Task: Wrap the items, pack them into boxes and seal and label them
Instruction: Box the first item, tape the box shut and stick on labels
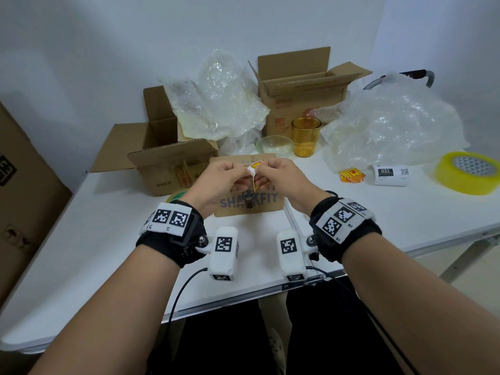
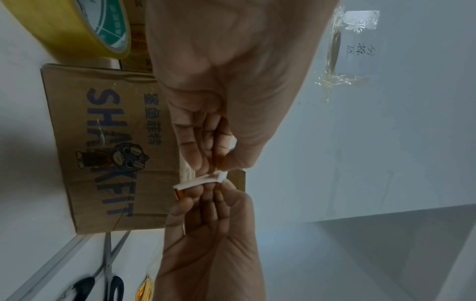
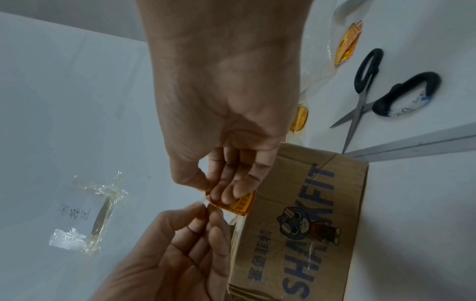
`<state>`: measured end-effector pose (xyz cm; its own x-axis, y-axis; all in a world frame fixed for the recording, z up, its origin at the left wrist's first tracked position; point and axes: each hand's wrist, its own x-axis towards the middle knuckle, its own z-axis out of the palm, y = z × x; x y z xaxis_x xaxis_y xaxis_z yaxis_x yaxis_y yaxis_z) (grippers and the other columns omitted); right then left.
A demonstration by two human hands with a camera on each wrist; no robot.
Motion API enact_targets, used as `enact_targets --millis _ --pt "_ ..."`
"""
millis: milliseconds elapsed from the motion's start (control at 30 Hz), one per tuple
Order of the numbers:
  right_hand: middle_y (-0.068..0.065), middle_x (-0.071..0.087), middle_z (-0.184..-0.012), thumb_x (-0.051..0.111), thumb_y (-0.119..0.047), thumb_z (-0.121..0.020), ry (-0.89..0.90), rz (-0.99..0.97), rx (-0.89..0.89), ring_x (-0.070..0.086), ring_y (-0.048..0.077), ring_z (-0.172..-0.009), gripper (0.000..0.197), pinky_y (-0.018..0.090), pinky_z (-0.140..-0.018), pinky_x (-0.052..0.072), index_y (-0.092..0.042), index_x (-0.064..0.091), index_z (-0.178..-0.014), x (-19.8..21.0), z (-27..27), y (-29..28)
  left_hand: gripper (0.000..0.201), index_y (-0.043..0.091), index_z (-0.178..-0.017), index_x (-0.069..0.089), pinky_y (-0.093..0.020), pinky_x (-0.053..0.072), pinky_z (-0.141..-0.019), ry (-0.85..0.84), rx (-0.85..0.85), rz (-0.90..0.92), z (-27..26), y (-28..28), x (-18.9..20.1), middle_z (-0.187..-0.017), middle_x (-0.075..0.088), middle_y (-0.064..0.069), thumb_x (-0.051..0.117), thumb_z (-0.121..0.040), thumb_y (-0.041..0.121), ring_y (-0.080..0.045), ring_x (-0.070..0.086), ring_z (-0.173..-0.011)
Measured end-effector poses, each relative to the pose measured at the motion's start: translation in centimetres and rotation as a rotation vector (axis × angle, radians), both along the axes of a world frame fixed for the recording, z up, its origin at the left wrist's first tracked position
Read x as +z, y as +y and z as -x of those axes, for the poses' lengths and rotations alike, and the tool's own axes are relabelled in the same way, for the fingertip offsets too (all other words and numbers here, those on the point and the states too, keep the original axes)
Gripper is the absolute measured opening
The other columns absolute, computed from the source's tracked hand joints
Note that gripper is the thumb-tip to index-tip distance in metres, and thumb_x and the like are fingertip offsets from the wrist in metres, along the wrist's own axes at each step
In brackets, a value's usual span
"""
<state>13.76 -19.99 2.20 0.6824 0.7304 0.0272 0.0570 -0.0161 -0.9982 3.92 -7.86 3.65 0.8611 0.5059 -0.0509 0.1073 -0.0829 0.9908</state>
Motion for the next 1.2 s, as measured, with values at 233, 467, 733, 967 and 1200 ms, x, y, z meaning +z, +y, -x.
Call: enact_targets --millis 233,467,733,967,1200 --pt "0.004 0.059 -0.072 0.054 -0.010 -0.094 0.196 -0.052 0.054 0.055 0.012 -0.065 0.007 0.022 -0.066 0.048 -0.005 0.057 -0.099 -0.1 -0.1 -0.2 0.008 0.002 -0.086 0.059 -0.015 0.054 -0.064 -0.014 0.007 0.075 -0.1 -0.3 -0.1 -0.068 0.065 -0.004 0.057 -0.093 0.002 -0.007 0.061 -0.062" --pt "0.010 0.058 -0.084 0.065 -0.034 -0.091 0.130 -0.043 0.059 0.053 0.012 -0.067 0.037 0.023 -0.068 0.049 0.002 0.065 -0.102 -0.7 -0.3 -0.1 0.016 0.006 -0.077 0.059 -0.017 0.055 -0.067 -0.045 0.014 0.135 -0.1 -0.3 -0.3 -0.070 0.065 -0.005 0.059 -0.093 0.003 -0.007 0.061 -0.063" --pt "0.012 0.060 -0.082 0.070 -0.012 -0.088 0.118 -0.024 0.046 0.055 0.014 -0.067 0.009 0.019 -0.066 0.052 -0.007 0.062 -0.085 -0.5 -0.4 -0.5 0.017 0.008 -0.078 0.055 -0.015 0.053 -0.063 -0.027 -0.011 -0.006 0.0 -0.6 -0.1 -0.068 0.067 -0.005 0.060 -0.094 0.003 -0.007 0.062 -0.062" --pt "0.005 0.059 -0.071 0.066 -0.009 -0.090 0.136 0.014 0.090 0.057 0.009 -0.064 0.015 0.018 -0.065 0.052 -0.010 0.059 -0.076 -0.1 -0.2 -0.8 0.017 0.012 -0.080 0.052 -0.019 0.050 -0.065 0.062 -0.013 -0.130 0.0 -0.2 0.0 -0.069 0.063 -0.001 0.056 -0.094 0.004 -0.006 0.058 -0.060" --pt "0.004 0.060 -0.067 0.063 -0.007 -0.092 0.313 -0.020 0.128 0.057 0.010 -0.061 0.012 0.018 -0.065 0.052 -0.007 0.060 -0.080 -0.1 -0.2 -0.8 0.021 0.011 -0.078 0.052 -0.017 0.051 -0.063 0.059 -0.063 0.035 0.3 0.4 0.3 -0.070 0.061 -0.005 0.054 -0.096 0.001 -0.009 0.056 -0.061"
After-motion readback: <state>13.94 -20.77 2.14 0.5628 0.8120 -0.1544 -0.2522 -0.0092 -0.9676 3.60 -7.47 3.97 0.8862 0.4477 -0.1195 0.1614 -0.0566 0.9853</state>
